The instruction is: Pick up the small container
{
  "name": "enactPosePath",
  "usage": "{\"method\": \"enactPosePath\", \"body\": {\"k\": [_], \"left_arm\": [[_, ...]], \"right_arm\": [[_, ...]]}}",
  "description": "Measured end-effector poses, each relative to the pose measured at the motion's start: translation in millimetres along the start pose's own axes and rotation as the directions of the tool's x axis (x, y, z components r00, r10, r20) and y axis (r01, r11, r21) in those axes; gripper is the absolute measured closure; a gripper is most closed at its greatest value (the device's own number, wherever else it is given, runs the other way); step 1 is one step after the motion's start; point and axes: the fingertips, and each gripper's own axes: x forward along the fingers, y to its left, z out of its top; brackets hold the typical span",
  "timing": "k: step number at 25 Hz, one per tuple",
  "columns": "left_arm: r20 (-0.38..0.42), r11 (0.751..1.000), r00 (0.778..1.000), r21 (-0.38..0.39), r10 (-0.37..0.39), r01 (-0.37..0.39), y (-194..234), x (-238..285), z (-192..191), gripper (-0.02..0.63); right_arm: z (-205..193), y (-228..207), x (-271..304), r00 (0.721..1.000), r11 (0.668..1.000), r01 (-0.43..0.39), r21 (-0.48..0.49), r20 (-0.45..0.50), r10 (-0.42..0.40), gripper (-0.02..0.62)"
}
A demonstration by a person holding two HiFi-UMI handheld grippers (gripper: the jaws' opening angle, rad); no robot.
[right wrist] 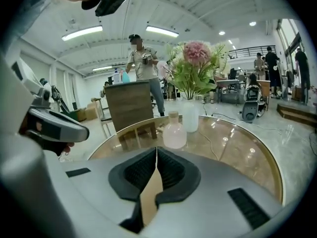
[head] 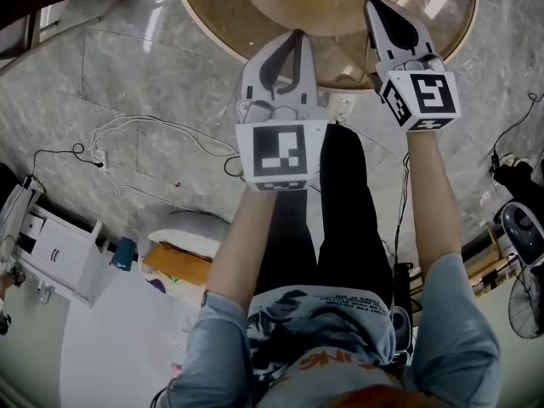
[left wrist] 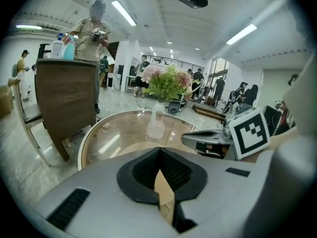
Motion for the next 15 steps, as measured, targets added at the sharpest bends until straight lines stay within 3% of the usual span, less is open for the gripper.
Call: {"method": "enactPosePath", "body": {"k": [9, 15], "left_arm": [[-0.038, 0.999, 0.999, -0.04, 0.012, -0.014, 5, 7, -12, 0.583], [-0.055, 0.998, 0.998, -0.055, 0.025, -0.028, 8, 10, -16, 0.583]], "right_arm": [[25, -22, 61, 0.999, 1.0, -0.024, -0.019, 0.023, 0.024, 0.512], [49, -32, 88, 0.997, 0.999, 0.008, -0.043, 0.073, -0.005, 0.374]]}}
